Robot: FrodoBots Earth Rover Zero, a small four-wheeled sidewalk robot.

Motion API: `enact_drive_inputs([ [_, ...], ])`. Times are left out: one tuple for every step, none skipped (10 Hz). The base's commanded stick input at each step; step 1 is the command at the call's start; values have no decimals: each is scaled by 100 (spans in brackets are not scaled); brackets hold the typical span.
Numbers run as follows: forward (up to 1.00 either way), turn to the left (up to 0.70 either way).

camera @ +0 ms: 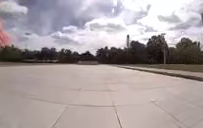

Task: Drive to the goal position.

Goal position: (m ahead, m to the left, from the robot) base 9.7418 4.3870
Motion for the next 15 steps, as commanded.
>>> enact_drive_inputs([
  [100,0],
  [100,0],
  [100,0],
  [100,0],
  [100,0],
  [100,0],
  [100,0],
  [100,0],
  [100,0],
  [100,0],
  [100,0],
  [100,0],
  [100,0],
  [100,0],
  [100,0],
])
